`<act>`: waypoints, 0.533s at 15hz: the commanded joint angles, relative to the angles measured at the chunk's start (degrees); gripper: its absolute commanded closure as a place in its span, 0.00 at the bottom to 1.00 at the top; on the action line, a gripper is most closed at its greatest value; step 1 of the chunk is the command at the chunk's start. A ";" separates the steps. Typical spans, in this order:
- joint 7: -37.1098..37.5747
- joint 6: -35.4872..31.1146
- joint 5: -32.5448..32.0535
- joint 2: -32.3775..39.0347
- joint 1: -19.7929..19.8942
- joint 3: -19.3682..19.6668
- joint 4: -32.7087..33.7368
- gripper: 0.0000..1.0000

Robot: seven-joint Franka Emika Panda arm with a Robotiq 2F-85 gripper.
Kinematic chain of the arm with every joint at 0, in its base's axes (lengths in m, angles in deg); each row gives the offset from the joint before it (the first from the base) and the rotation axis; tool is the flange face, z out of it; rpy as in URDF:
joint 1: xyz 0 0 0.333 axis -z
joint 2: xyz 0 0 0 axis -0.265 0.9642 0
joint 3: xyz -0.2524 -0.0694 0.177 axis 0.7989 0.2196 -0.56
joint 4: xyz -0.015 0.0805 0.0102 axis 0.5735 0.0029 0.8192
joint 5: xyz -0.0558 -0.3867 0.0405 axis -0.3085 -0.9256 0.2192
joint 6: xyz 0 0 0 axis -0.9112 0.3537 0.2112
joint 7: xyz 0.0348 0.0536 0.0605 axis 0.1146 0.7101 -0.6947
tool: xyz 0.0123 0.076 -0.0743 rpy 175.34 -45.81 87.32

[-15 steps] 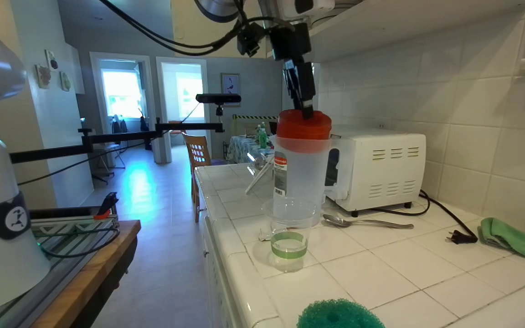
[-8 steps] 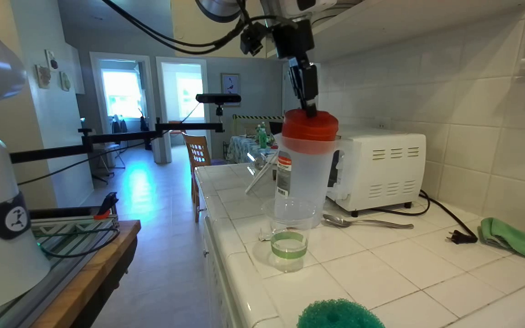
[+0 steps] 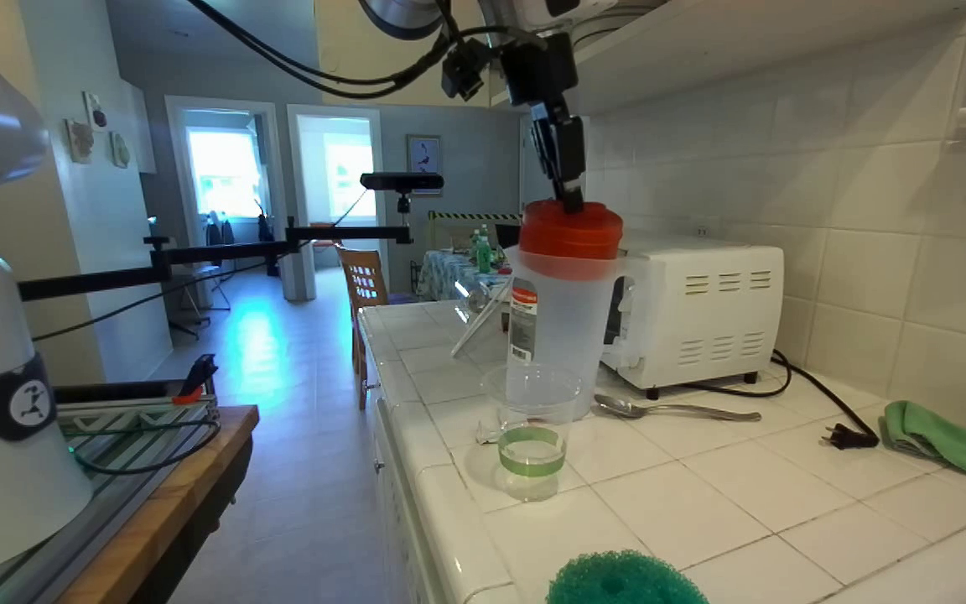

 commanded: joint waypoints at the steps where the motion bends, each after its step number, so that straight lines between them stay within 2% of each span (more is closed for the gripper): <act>1: -0.54 0.24 0.08 -1.65 -0.13 -0.20 -0.50 0.92; 8: 0.93 -0.50 -3.61 -1.98 0.26 -1.75 -1.36 0.92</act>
